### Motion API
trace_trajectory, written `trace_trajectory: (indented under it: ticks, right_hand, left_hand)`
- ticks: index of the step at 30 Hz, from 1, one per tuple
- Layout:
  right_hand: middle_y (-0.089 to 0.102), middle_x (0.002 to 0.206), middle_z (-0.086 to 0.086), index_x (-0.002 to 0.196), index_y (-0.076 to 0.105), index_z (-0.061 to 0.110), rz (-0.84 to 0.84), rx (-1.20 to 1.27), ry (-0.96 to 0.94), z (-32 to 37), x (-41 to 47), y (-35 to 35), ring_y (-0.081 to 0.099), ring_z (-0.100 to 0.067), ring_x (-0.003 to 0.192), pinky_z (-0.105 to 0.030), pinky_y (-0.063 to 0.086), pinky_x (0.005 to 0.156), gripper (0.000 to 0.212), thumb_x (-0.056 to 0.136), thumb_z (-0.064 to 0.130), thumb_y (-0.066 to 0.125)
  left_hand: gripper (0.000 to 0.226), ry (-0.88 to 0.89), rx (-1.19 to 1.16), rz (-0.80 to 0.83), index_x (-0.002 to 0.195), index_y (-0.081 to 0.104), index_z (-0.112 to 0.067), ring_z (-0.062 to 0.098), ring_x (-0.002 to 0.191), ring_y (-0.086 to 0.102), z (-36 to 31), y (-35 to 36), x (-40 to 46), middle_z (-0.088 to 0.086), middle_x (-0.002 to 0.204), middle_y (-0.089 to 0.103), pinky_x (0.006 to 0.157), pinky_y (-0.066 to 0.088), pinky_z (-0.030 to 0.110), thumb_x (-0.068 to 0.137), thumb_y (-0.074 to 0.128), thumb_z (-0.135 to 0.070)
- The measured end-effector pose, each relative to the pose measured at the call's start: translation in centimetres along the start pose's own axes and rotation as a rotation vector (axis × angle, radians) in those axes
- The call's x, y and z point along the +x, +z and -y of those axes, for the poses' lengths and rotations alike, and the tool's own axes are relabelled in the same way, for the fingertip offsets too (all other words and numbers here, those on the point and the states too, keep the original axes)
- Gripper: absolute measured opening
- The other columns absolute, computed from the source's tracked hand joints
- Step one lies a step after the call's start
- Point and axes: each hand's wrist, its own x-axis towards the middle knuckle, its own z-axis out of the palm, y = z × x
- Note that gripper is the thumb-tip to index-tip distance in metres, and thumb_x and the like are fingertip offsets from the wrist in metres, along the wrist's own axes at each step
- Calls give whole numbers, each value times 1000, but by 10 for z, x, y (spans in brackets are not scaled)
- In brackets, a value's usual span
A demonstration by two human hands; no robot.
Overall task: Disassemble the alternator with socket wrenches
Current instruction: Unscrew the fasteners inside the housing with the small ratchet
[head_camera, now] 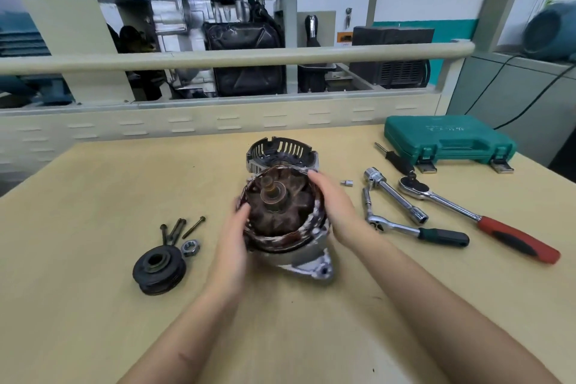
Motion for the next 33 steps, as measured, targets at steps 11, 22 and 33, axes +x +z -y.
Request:
trace_trajectory:
  ticks: [11, 22, 33]
  right_hand:
    - [60, 113, -6, 115, 57, 11, -169, -1068, -134, -11, 6, -98, 55, -22, 105, -30, 44, 83, 37, 89, 38, 54]
    - [57, 99, 0, 99, 56, 18, -97, -1580, -290, -44, -24, -130, 52, -19, 101, -28, 30, 82, 34, 92, 49, 42]
    - [53, 62, 9, 76, 62, 17, -170, -660, -523, 46, -67, -124, 44, 0, 55, -8, 31, 50, 13, 85, 27, 60]
  left_hand:
    - [63, 183, 544, 2, 116, 38, -51, -22, 124, 19, -2, -20, -45, -23, 140, 29, 103, 20, 9, 57, 54, -69]
    - [102, 236, 908, 169, 124, -4, -59, -2, 136, -4, -15, -16, -32, -30, 139, -16, 108, 8, 25, 42, 54, -77]
    - [102, 259, 902, 236, 125, -2, -61, -12, 130, -12, -9, -10, -21, -25, 144, -10, 110, 4, 24, 44, 58, -76]
